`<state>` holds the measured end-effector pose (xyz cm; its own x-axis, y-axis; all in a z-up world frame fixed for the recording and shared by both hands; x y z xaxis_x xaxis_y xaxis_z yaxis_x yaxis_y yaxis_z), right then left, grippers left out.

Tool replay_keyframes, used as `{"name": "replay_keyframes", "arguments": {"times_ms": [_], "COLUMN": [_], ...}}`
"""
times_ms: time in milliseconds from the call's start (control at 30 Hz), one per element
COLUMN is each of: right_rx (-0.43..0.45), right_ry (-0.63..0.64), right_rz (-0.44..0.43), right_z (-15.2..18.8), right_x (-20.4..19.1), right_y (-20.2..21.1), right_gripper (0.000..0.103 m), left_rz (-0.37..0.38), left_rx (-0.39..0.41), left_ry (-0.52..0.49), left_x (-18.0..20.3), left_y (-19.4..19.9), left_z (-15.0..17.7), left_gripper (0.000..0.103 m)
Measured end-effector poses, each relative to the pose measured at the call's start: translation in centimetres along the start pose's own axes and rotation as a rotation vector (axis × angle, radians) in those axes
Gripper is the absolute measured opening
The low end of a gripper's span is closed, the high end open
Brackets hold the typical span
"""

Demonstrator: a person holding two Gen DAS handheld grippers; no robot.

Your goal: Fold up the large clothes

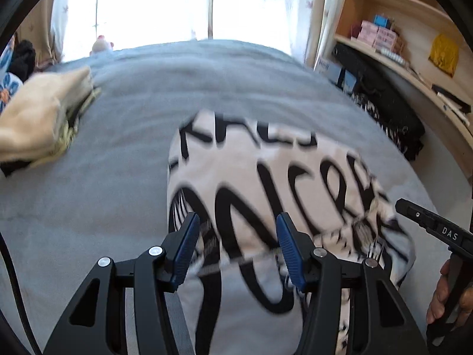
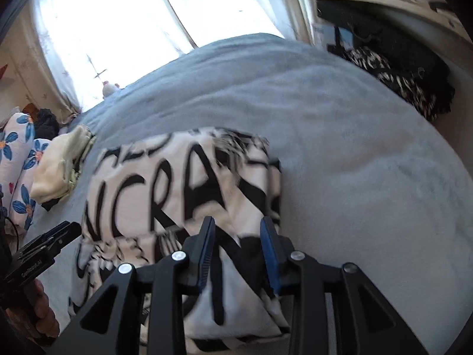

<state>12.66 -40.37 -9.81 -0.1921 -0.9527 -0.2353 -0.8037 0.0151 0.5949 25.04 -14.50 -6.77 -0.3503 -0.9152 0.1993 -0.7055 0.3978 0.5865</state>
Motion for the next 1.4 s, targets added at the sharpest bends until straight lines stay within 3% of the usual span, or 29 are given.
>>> {"name": "replay_keyframes", "arguments": {"times_ms": [133,300,367,433,467,567,867,967,1000,1033,1100,1400], "right_rx": [0.032,0.022,-0.021,-0.069,-0.096,-0.142,-0.16,-0.162,-0.159,-0.157,-0.155,-0.127], "right_ry": [0.018,0.062,0.111,0.155,0.141,0.043,-0.014,-0.02,-0.017,-0.013,-0.001,0.058], "right_rz": [-0.065,-0.121,-0.072,0.041,0.052,0.013,-0.015,-0.011,-0.014,-0.022,-0.037,-0.056], "right_z": [-2.2,-3.2,-2.8,-1.9,-1.5,-0.7,-1.2,-1.7,-1.7,-1.8,-1.7,-2.3], "right_x": [-2.6,-4.6,-4.5,-2.9,-2.4,-0.2,0.4,0.0,-0.3,-0.7,-1.3,-3.5], "right_y": [-2.0,-5.7,-7.8,-9.8,-10.5,-11.8,-11.5,-10.3,-9.9,-9.2,-8.1,-2.8], "right_gripper": [0.032,0.032,0.032,0.031,0.02,0.011,0.012,0.014,0.015,0.016,0.017,0.017], "left_rz": [-0.002,-0.035,-0.05,-0.051,-0.041,-0.018,-0.013,-0.023,-0.024,-0.031,-0.072,-0.059], "left_rx": [0.0,-0.025,-0.04,-0.069,-0.085,-0.119,-0.112,-0.12,-0.123,-0.126,-0.11,-0.071], "left_ry": [-0.013,-0.041,-0.065,-0.053,-0.041,-0.02,-0.034,-0.021,-0.012,0.005,0.02,0.003], "left_x": [0.5,1.0,0.9,0.4,0.2,-0.4,-0.4,-0.1,0.0,0.0,0.2,1.8], "left_y": [-2.1,-6.2,-7.4,-8.3,-8.9,-10.3,-10.4,-9.5,-9.2,-8.6,-7.3,-1.5], "left_z": [-1.7,-2.0,-1.8,-1.6,-1.4,-0.8,-0.6,-0.9,-1.0,-1.1,-1.4,-2.3], "left_gripper": [0.015,0.015,0.015,0.015,0.015,0.015,0.015,0.022,0.031,0.052,0.077,0.078]}}
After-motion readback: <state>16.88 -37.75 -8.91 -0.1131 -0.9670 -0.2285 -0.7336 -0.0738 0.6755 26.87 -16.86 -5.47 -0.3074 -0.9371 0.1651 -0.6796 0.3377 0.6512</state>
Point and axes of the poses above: each gripper's, at about its wrist camera, not at the fingertips, and y roughly against the way its jaws point, x to its right, z to its underside, the point moved 3 cm from there along -y, roughly the way its jaws point, and after that the axes turned 11 degrees about x, right-handed, at the moved point
